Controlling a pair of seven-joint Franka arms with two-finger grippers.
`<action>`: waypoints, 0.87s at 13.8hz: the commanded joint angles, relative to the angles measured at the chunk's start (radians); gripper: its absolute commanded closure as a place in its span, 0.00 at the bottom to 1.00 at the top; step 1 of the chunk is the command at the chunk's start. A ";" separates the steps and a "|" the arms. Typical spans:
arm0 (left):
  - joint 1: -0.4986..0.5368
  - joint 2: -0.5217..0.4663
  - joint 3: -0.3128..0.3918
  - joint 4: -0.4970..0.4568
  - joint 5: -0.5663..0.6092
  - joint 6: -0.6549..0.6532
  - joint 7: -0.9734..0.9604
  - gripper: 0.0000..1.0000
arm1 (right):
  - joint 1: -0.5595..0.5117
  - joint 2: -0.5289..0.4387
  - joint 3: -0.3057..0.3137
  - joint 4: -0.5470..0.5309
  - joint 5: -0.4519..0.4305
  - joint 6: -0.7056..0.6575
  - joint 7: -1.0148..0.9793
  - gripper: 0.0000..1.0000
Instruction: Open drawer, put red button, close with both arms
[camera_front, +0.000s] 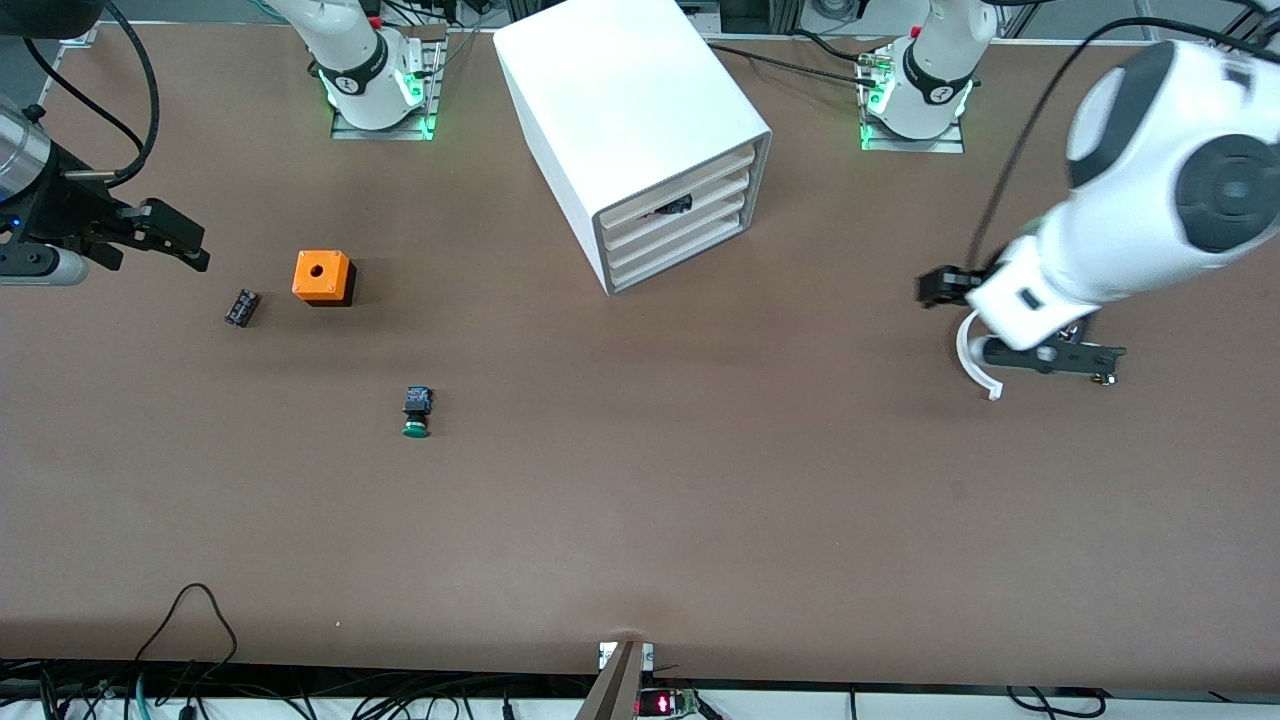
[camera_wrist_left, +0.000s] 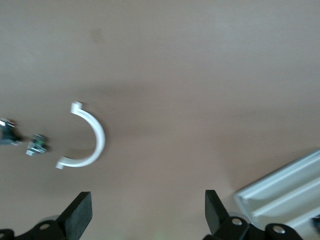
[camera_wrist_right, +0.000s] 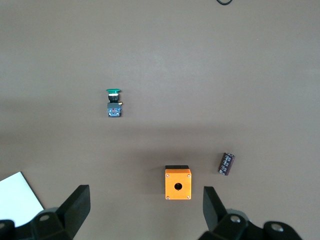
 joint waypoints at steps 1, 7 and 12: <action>-0.067 -0.132 0.153 -0.112 -0.034 0.085 0.137 0.01 | -0.012 0.003 0.005 0.016 0.018 -0.017 -0.021 0.00; -0.148 -0.341 0.319 -0.323 -0.107 0.238 0.204 0.00 | -0.011 0.003 0.005 0.016 0.018 -0.015 -0.019 0.00; -0.189 -0.349 0.357 -0.329 -0.049 0.222 0.240 0.00 | -0.012 0.006 0.005 0.016 0.018 -0.011 -0.021 0.00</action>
